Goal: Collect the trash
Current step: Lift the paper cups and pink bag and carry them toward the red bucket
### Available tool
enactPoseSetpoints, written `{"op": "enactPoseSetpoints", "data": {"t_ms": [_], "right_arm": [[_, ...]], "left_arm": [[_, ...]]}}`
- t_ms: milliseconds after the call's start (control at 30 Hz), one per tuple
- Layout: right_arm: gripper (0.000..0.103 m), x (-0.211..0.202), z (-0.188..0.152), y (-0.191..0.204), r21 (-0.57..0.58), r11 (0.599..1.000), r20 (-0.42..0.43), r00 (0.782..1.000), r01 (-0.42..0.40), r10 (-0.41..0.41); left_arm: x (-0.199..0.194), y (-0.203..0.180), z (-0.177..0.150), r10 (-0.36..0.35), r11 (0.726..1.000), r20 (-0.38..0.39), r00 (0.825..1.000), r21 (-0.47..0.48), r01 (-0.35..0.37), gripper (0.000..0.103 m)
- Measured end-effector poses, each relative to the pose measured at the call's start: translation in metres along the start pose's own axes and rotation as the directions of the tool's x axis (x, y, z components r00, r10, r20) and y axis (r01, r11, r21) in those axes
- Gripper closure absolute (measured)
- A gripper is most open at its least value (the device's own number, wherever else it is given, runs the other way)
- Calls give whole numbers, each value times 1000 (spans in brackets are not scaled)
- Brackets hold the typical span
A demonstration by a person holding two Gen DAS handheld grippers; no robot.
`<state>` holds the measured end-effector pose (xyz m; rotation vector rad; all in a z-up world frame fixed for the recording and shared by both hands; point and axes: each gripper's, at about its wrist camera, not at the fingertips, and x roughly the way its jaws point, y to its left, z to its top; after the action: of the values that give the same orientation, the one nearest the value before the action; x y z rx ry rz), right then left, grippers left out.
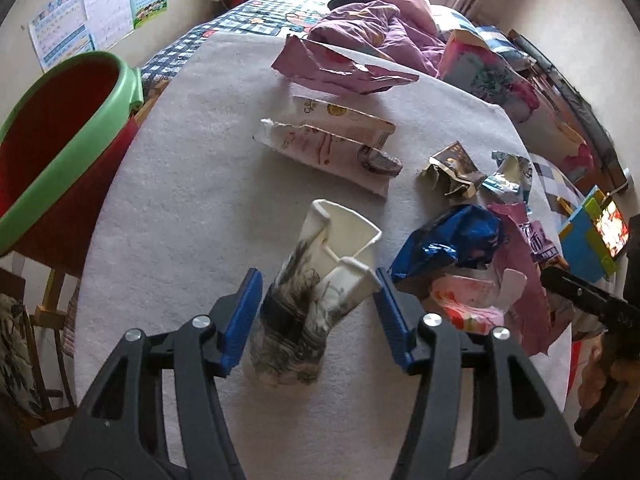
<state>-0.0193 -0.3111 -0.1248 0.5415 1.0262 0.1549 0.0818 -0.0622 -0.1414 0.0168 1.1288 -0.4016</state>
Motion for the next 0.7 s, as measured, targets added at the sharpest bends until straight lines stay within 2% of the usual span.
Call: {"op": "enactPoseSetpoints", "data": {"t_ms": [433, 533, 600, 667, 700], "right_arm": [[49, 3, 1, -4, 20, 1000, -9, 1000, 3, -3], [71, 3, 1, -4, 23, 1000, -18, 1000, -11, 11], [74, 0, 1, -2, 22, 1000, -7, 1000, -11, 11], [83, -7, 3, 2, 16, 1000, 13, 1000, -14, 14], [95, -11, 5, 4, 14, 1000, 26, 1000, -15, 15]], "left_arm": [[-2, -3, -7, 15, 1000, 35, 999, -13, -14, 50], [-10, -1, -6, 17, 1000, 59, 998, -26, -15, 53], [-17, 0, -4, 15, 999, 81, 997, -36, -12, 53], [-26, 0, -1, 14, 999, 112, 994, -43, -10, 53], [-30, 0, 1, 15, 999, 126, 992, -43, -10, 54]]}}
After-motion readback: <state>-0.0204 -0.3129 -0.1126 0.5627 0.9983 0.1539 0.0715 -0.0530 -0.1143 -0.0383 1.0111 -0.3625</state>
